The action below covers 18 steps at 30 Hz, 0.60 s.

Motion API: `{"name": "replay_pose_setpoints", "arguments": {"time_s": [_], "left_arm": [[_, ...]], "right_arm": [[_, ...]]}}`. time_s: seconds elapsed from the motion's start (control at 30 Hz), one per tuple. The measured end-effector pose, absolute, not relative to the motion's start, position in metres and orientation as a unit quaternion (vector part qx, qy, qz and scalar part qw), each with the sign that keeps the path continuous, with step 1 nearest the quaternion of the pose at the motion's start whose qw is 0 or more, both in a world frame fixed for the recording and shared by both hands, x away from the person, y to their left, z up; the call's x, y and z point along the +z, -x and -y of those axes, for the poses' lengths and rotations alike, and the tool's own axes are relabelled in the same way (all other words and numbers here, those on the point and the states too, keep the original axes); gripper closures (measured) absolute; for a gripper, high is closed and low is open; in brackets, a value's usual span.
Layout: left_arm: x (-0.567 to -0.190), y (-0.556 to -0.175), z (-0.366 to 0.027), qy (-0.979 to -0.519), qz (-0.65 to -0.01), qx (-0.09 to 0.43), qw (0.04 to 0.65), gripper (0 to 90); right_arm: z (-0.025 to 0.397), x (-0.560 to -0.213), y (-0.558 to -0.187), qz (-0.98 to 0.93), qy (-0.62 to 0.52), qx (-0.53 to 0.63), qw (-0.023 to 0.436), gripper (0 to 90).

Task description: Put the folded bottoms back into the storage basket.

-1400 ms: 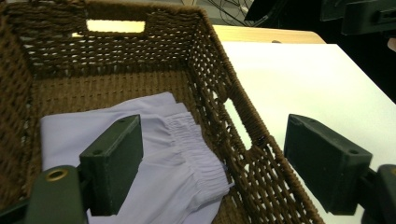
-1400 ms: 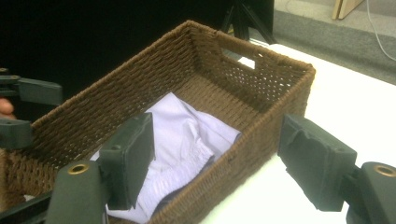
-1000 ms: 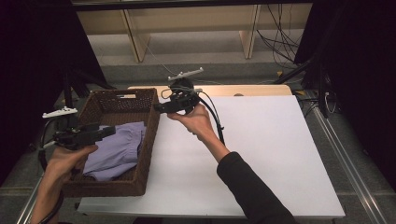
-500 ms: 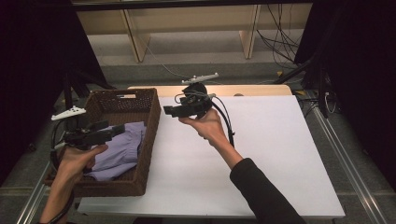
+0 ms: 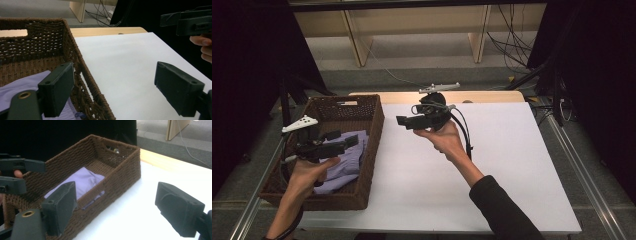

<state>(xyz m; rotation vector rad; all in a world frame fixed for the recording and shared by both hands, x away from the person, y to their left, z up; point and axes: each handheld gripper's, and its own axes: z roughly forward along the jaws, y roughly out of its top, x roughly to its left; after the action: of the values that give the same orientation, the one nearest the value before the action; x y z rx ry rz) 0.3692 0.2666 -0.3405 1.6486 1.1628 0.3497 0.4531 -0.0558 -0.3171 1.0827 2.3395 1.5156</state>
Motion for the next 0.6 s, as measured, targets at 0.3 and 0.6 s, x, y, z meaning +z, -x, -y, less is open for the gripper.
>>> {"name": "replay_pose_setpoints", "arguments": {"time_s": [0.3,0.6], "left_arm": [[-0.342,-0.367,-0.254,-0.69,-0.474,0.145,0.528,16.1],[-0.346,-0.365,-0.24,-0.693,-0.465,0.143,0.532,16.1]], "right_arm": [[0.071,-0.319,-0.445,-0.774,-0.364,0.512,0.08,18.0],[0.089,-0.323,-0.439,-0.765,-0.37,0.519,0.089,18.1]]}}
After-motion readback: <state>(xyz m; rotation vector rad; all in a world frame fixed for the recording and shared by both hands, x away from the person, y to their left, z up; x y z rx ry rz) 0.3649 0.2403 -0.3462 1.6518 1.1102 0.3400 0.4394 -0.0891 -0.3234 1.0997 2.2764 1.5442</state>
